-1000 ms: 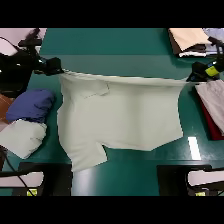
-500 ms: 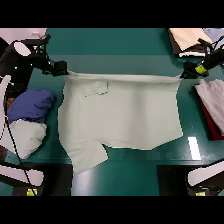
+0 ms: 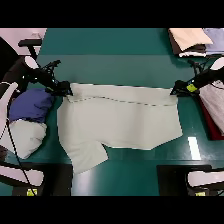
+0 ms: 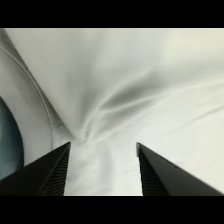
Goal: Fold the shirts.
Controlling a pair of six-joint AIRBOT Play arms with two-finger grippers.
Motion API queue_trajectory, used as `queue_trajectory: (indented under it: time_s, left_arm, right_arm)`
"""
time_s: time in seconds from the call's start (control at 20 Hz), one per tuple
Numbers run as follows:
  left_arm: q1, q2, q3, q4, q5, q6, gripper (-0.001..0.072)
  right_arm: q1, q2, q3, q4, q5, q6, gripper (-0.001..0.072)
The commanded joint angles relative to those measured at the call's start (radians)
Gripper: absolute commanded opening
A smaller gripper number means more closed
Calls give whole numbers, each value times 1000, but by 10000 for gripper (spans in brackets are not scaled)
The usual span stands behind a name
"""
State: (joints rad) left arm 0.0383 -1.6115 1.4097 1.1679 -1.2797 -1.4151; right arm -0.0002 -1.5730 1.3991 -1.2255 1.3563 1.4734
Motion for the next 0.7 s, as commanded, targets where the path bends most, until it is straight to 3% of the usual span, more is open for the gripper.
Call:
queue_trajectory:
  time_s: [0.0,0.15,0.45,0.65]
  left_arm:
    - [0,97,-32,57,-24,-19,501]
    - [0,298,-198,160,-67,-29,501]
    - [0,737,-722,150,-95,-157,501]
    - [0,852,-916,72,-122,-192,501]
  right_arm:
    - [-13,87,-77,2,-10,-1,422]
    - [-47,226,-161,3,-10,-1,422]
    - [-80,367,-229,4,-30,-1,422]
    - [-80,372,-228,4,-33,-1,422]
